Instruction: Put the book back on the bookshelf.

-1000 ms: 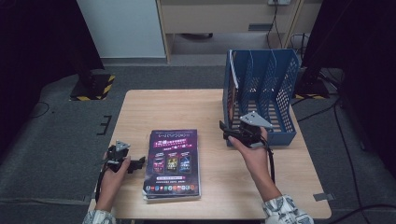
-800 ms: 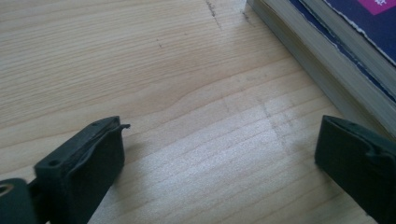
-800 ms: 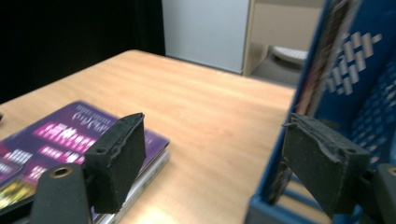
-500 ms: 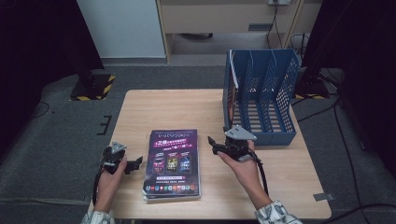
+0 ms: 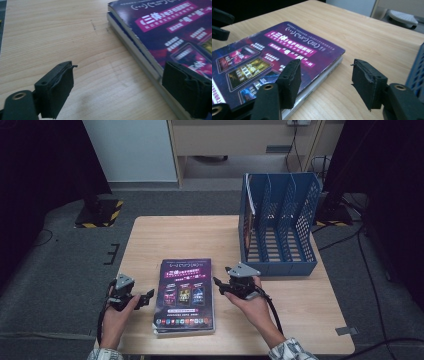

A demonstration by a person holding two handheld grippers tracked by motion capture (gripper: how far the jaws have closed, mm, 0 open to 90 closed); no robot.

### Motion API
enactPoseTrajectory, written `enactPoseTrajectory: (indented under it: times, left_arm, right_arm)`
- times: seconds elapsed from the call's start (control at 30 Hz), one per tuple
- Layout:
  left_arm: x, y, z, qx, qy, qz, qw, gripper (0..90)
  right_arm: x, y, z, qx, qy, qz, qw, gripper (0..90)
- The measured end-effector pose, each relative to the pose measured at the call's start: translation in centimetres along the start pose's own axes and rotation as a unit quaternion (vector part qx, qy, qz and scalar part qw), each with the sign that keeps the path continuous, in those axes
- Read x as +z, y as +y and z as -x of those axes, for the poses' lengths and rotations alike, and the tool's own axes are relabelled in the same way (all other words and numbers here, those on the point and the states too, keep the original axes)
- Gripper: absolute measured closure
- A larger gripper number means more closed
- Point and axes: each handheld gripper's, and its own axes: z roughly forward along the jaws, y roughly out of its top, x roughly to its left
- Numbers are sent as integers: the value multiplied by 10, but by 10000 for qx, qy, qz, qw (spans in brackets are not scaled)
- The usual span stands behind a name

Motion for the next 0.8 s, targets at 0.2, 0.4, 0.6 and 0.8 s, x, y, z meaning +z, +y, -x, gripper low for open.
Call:
enactPoseTrajectory:
  times: [0.2, 0.4, 0.6, 0.8]
  left_arm:
    - [-4, 2, 9, 101, -72, 84, 9999, 162]
    - [4, 3, 16, 225, -182, -50, 9996, 256]
    - [7, 4, 27, 369, -371, -39, 9986, 341]
    - [12, 4, 31, 358, -439, -44, 9984, 370]
  right_arm:
    - [5, -2, -5, -11, 124, -126, 9998, 442]
    - [7, -5, -5, 26, 204, -179, 9996, 484]
    - [8, -6, -5, 139, 345, -200, 9991, 490]
    - [14, -8, -12, 80, 512, -313, 9982, 429]
